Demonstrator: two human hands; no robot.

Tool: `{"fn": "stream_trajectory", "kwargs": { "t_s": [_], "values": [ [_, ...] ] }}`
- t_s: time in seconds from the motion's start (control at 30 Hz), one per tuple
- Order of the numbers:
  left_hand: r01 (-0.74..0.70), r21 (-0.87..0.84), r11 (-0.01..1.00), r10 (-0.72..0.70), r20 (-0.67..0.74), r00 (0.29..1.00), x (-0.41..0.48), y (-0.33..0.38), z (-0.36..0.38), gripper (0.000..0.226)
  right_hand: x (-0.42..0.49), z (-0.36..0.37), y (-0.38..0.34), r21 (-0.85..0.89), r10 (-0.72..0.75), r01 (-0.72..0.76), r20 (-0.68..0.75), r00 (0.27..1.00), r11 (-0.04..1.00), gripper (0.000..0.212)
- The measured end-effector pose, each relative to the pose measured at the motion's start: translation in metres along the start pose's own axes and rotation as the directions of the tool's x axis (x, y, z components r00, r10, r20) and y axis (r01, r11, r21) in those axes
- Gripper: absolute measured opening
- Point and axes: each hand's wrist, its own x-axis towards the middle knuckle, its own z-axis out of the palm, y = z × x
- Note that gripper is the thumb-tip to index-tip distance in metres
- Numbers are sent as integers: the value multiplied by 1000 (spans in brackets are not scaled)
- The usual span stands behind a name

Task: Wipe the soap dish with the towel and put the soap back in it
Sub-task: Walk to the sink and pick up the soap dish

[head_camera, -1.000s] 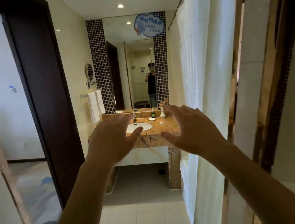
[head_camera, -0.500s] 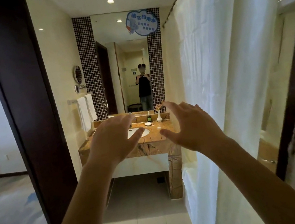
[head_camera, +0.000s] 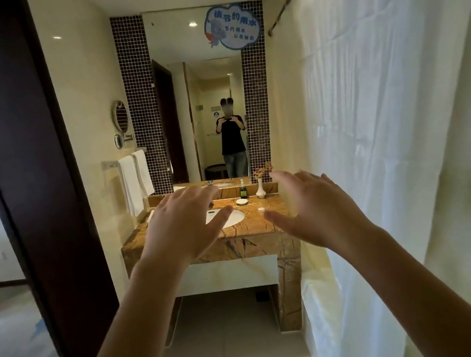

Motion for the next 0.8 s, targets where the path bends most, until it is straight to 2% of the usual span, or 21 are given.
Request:
{"fn": "stream_trajectory", "kwargs": {
  "t_s": [0.17, 0.47, 0.6, 0.8],
  "values": [
    [-5, 9, 1000, 6, -13, 1000, 42, -15, 36, 74, 42, 35, 24, -23, -8, 9, 14, 1000, 1000, 72],
    [10, 18, 1000, -10, -31, 999, 137, -36, 88, 59, 142, 82, 65, -18, -55, 55, -15, 998, 998, 75],
    [21, 22, 1000, -20, -35, 999, 170, -50, 108, 60, 181, 98, 77, -15, -63, 63, -43, 997, 998, 75],
    [26, 6, 1000, -26, -31, 999, 213, -73, 140, 60, 231, 131, 90, -28, -56, 56, -10, 998, 998, 72]
  ]
}}
